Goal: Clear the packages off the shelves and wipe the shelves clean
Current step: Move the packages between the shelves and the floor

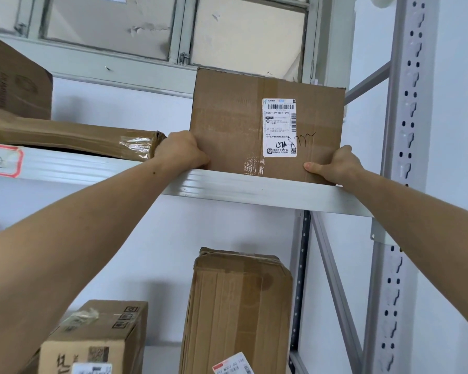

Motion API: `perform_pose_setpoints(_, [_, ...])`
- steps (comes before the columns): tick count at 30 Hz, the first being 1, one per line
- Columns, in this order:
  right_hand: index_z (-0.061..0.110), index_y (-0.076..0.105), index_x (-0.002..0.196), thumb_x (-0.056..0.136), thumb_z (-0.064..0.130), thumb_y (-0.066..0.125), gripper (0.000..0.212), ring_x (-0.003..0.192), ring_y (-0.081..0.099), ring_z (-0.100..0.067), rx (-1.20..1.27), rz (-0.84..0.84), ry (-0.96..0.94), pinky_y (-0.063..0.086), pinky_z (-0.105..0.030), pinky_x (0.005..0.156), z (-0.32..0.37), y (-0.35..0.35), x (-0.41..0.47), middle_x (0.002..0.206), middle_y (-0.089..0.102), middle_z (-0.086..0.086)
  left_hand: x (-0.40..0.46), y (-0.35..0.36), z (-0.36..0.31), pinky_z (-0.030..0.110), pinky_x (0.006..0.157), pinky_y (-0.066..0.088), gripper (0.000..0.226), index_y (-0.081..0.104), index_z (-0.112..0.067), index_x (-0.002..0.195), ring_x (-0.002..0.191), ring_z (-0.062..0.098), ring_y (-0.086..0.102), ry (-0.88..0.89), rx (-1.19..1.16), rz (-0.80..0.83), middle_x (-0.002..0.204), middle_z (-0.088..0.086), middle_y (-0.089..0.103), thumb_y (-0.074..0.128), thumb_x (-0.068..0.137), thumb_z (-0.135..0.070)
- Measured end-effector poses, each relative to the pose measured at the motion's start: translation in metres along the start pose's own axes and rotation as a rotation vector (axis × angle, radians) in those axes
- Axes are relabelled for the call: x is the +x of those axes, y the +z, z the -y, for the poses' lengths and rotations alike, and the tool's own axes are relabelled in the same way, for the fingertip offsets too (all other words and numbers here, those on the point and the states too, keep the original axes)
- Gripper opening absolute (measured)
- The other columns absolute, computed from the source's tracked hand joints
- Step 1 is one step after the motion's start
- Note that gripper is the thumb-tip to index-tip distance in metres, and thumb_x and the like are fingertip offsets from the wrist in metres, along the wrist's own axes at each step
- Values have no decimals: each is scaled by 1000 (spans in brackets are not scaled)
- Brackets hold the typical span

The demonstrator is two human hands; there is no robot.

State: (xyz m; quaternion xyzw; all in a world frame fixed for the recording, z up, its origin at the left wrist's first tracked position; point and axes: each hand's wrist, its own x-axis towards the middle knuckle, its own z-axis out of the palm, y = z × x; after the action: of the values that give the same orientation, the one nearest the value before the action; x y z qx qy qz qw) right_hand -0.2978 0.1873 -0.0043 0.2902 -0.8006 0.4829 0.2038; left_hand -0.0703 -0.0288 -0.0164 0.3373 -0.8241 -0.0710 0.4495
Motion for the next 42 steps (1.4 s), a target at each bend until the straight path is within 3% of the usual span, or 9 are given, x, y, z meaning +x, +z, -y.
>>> perform_pose_setpoints(4, [4, 35, 136, 83, 45, 76, 79, 126, 50, -35, -78, -55, -83, 43, -45, 100, -5, -2, -16, 139, 51, -14, -13, -1, -5, 38, 72, 39, 35, 50, -8, 110, 100, 36, 59, 74, 78, -296, 108, 13, 63, 57, 89, -35])
perform_pose_setpoints(8, [7, 36, 139, 86, 52, 70, 77, 126, 50, -35, -105, -149, -198, 44, -50, 101, -10, -4, -39, 138, 50, -13, -40, 7, -7, 42, 82, 42, 43, 46, -15, 125, 118, 27, 51, 237, -23, -361, 125, 2, 58, 55, 92, -40])
perform_pose_setpoints(15, [6, 44, 136, 94, 41, 60, 57, 127, 46, -28, -117, -326, -570, 38, -42, 106, -24, 6, -105, 139, 50, -11, -116, 38, 15, 37, 82, 42, 38, 61, -11, 115, 101, 29, 57, 678, 14, -482, 112, 6, 62, 59, 86, -36])
perform_pose_setpoints(19, [2, 48, 134, 93, 37, 59, 54, 130, 44, -29, -173, -330, -801, 34, -42, 108, -47, 21, -140, 142, 49, -12, -155, 61, 38, 39, 85, 42, 37, 64, -9, 113, 102, 29, 59, 776, 46, -416, 112, 7, 64, 60, 86, -34])
perform_pose_setpoints(25, [3, 49, 133, 92, 36, 65, 56, 134, 41, -29, -138, -153, -770, 32, -42, 111, -93, 68, -183, 146, 46, -14, -201, 106, 80, 44, 91, 45, 42, 62, -10, 117, 103, 29, 61, 607, 29, -202, 114, 7, 64, 57, 88, -39])
perform_pose_setpoints(29, [1, 46, 136, 90, 40, 67, 64, 136, 40, -30, -150, -34, -670, 31, -41, 113, -127, 107, -202, 146, 45, -16, -221, 143, 116, 46, 95, 43, 65, 50, -10, 134, 117, 30, 54, 450, 64, 1, 132, 9, 54, 66, 85, -50])
perform_pose_setpoints(33, [0, 37, 142, 79, 54, 71, 89, 135, 37, -32, -105, 27, -465, 33, -43, 113, -158, 139, -209, 145, 41, -19, -228, 183, 150, 54, 108, 36, 112, 22, -11, 151, 141, 29, 28, 218, -43, 270, 154, 9, 25, 72, 69, -69])
perform_pose_setpoints(36, [7, 24, 150, 68, 69, 68, 112, 141, 28, -28, -16, 89, -205, 28, -38, 113, -179, 158, -210, 153, 28, -13, -225, 208, 169, 47, 117, 21, 132, -2, -13, 156, 150, 26, 5, 87, -201, 500, 162, 6, 0, 81, 64, -59])
perform_pose_setpoints(42, [24, 3, 156, 62, 63, 83, 130, 143, 31, -25, 185, 287, 134, 38, -41, 111, -214, 178, -193, 159, 22, -4, -210, 266, 194, 49, 120, 21, 157, -18, -27, 153, 151, 24, 5, -89, -462, 844, 164, -5, -6, 92, 45, -56])
